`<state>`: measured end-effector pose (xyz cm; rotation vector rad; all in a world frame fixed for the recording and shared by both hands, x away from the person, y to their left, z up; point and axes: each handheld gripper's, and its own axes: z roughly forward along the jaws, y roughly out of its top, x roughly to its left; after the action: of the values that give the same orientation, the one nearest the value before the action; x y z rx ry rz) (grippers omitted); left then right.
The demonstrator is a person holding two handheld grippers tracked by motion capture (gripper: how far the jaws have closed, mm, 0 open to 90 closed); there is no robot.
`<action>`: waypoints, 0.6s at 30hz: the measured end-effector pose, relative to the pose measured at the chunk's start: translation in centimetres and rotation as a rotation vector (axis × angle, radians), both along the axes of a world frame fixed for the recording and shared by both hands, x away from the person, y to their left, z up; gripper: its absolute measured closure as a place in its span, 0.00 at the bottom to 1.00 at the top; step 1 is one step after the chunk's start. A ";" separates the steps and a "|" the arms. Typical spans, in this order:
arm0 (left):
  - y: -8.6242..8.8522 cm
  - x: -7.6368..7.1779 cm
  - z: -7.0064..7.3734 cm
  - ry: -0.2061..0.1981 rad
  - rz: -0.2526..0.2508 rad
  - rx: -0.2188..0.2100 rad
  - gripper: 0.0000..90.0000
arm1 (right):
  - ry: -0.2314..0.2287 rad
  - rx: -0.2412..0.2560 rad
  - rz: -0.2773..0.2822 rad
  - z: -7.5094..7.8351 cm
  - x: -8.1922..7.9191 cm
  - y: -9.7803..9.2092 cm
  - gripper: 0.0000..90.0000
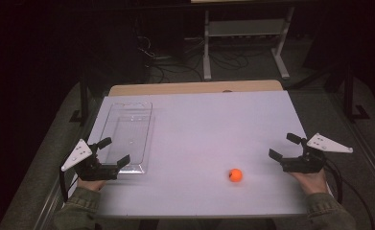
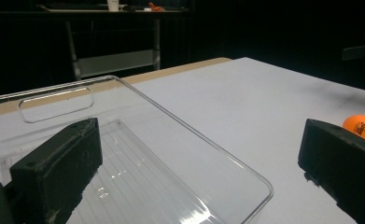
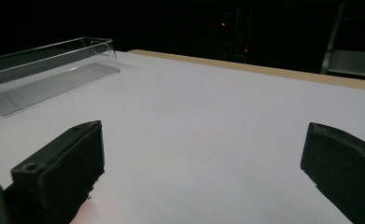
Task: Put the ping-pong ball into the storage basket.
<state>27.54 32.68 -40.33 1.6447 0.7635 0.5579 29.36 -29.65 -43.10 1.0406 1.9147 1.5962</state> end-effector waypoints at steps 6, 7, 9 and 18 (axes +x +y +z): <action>-0.1 -0.1 0.1 -0.002 -0.011 -0.021 0.00 | -0.002 0.006 0.000 0.1 -0.1 0.0 0.00; -0.1 -0.1 0.1 0.000 -0.011 -0.009 0.00 | -0.002 0.005 0.000 0.1 -0.1 0.0 0.00; 0.0 -0.1 0.2 0.009 -0.016 0.008 0.00 | -0.005 0.003 -0.003 0.1 -0.1 0.0 0.00; 0.2 -0.1 0.6 0.024 -0.016 0.061 0.00 | 0.000 0.003 -0.011 0.1 -0.2 -0.2 0.00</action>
<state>27.44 32.83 -39.71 1.7156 0.7565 0.5552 29.18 -29.89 -43.03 1.0506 1.9039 1.5940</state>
